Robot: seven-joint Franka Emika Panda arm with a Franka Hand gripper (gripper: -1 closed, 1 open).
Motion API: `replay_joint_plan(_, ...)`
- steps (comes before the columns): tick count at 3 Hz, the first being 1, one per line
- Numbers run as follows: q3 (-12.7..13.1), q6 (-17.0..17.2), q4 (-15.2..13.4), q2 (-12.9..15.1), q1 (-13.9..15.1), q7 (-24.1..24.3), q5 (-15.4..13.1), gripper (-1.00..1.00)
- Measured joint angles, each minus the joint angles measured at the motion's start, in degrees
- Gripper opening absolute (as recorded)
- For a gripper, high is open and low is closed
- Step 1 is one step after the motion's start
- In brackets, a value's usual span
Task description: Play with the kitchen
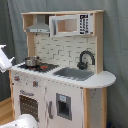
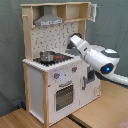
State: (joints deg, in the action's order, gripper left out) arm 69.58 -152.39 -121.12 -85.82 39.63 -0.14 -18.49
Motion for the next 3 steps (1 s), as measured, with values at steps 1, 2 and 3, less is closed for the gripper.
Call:
replay_joint_plan(1, 1.19, -4.27, -2.9, 0.0, -1.59, -0.04, -4.08, 1.0)
replay_joint_plan(2, 1.76, -9.36, -5.61, 0.01, -2.17, -0.62, -8.02, 1.0)
replay_joint_plan(3, 1.93, -13.78, -7.94, 0.02, -2.15, -1.61, -11.0, 1.0)
